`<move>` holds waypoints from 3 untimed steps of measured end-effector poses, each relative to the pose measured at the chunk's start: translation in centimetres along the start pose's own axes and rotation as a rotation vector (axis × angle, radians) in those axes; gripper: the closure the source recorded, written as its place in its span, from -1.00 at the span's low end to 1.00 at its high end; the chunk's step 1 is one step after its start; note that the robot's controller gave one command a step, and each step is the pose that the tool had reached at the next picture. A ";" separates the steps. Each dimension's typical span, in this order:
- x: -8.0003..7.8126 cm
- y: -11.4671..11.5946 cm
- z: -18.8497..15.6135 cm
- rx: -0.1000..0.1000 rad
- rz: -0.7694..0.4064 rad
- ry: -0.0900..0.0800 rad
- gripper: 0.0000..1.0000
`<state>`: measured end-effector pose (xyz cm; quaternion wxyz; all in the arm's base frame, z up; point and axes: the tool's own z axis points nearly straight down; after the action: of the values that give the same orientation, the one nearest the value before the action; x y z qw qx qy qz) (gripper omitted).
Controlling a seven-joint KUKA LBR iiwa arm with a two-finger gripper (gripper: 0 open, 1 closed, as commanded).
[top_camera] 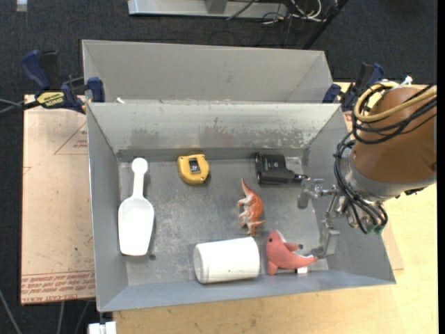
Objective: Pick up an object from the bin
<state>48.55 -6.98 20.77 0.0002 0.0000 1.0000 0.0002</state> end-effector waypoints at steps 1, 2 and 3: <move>0.1 1.3 7.1 0.000 0.013 -0.001 -1.00; 0.2 1.6 12.3 -0.001 0.009 0.000 -1.00; 0.4 2.1 8.0 -0.001 0.041 -0.001 -1.00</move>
Offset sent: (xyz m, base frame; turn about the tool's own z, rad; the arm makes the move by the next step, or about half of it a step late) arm -0.0052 0.0219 -0.0742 -0.0051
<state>48.11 -4.91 12.82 0.0006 0.0202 0.9998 0.0009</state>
